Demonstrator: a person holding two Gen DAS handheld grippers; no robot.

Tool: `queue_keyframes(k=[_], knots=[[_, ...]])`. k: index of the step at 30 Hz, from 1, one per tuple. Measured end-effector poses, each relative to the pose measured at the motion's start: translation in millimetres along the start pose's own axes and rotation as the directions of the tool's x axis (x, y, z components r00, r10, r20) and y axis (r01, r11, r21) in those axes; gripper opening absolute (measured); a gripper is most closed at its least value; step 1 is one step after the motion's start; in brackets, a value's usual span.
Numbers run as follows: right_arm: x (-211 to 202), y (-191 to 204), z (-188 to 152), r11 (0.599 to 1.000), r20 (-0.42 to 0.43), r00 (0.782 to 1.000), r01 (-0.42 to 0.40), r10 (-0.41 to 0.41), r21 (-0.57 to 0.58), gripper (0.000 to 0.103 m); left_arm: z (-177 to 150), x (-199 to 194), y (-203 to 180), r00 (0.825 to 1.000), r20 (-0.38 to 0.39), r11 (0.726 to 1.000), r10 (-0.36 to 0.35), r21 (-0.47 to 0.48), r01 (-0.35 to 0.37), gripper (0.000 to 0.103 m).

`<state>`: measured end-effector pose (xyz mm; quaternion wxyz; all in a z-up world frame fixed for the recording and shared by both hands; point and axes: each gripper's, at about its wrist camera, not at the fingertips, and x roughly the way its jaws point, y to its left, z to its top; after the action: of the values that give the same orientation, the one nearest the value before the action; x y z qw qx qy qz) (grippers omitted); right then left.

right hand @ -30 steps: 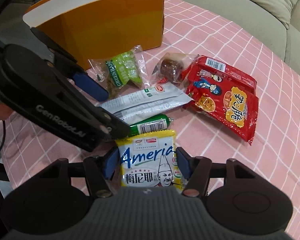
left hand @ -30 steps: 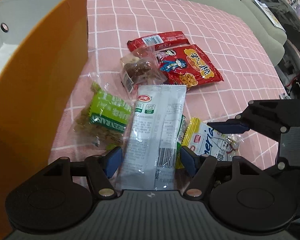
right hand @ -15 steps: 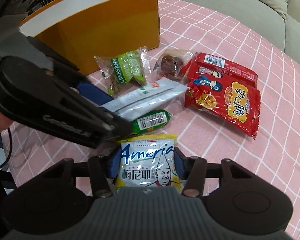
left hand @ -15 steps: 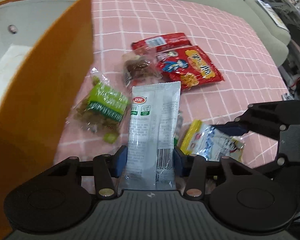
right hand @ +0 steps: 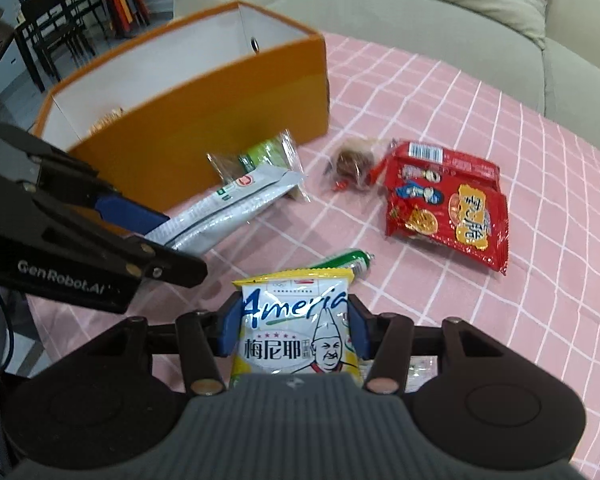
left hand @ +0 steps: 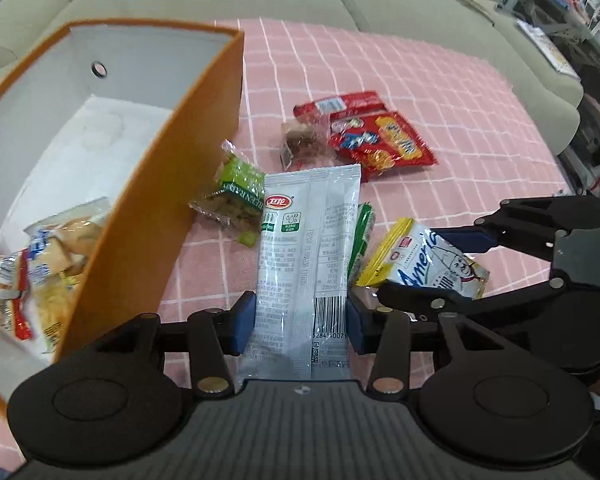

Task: Organize snacks
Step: 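Carry both bags into the shoebox and open both tools to release them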

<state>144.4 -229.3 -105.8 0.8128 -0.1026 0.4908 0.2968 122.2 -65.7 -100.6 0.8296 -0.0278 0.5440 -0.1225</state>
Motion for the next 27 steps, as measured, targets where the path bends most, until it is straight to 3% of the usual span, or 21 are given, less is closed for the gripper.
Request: queue_keyframes(k=[11, 27], knots=[[-44, 35, 3, 0.999, 0.082, 0.996, 0.046, -0.048, 0.028, 0.051, -11, -51, 2, 0.992, 0.097, 0.997, 0.080, -0.017, -0.079, 0.052], [-79, 87, 35, 0.998, 0.183, 0.982, 0.048, -0.039, -0.044, 0.051, -7, -106, 30, 0.965, 0.244, 0.995, 0.097, -0.041, -0.090, 0.052]])
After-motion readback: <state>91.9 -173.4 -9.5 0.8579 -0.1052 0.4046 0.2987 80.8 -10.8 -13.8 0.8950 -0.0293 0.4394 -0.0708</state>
